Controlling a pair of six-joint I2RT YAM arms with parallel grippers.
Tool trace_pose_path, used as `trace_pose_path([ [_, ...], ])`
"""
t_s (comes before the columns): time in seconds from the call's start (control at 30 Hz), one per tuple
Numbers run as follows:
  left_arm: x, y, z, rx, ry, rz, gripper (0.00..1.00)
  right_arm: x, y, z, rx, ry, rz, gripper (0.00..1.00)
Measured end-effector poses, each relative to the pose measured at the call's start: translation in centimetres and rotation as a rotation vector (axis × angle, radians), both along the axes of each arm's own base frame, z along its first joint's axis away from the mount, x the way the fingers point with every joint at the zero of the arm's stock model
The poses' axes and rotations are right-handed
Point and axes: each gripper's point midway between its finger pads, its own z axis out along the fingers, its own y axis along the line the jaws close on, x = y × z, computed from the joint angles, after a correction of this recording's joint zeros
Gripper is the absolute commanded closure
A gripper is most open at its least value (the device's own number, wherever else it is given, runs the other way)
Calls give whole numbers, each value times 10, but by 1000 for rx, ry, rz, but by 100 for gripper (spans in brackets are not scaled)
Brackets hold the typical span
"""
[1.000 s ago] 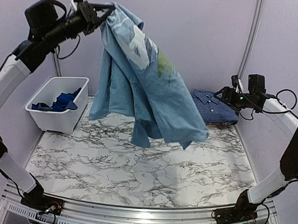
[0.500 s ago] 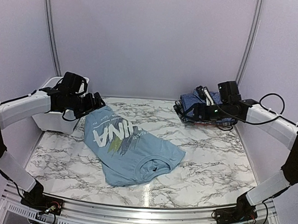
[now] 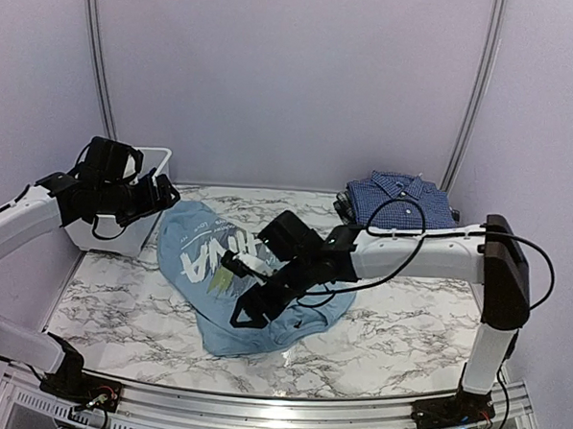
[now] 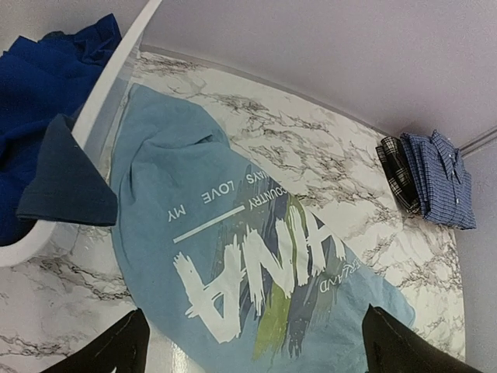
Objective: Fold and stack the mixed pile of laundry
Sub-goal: Flatten out the crumpled T-shirt at the center of the board.
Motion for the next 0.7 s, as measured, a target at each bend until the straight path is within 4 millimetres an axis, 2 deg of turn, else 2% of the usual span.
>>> trace_pose_path([
  [0.2, -18, 21, 15, 29, -25, 32, 1, -18, 46, -27, -39, -11, 60, 27],
  [0.3, -33, 29, 11, 31, -19, 40, 1, -17, 66, -37, -58, -36, 62, 28],
  [0.37, -43, 33, 6, 34, -6, 41, 1, -19, 75, -47, -76, -46, 63, 29],
  [0.5, -56, 38, 9, 24, -14, 44, 1, -22, 84, -71, -134, -64, 54, 33],
  [0.57, -60, 39, 14, 11, -28, 42, 1, -21, 86, -85, -170, -71, 48, 41],
  [0.7, -70, 41, 21, -12, -52, 37, 1, -15, 94, -90, -219, -144, 51, 88],
])
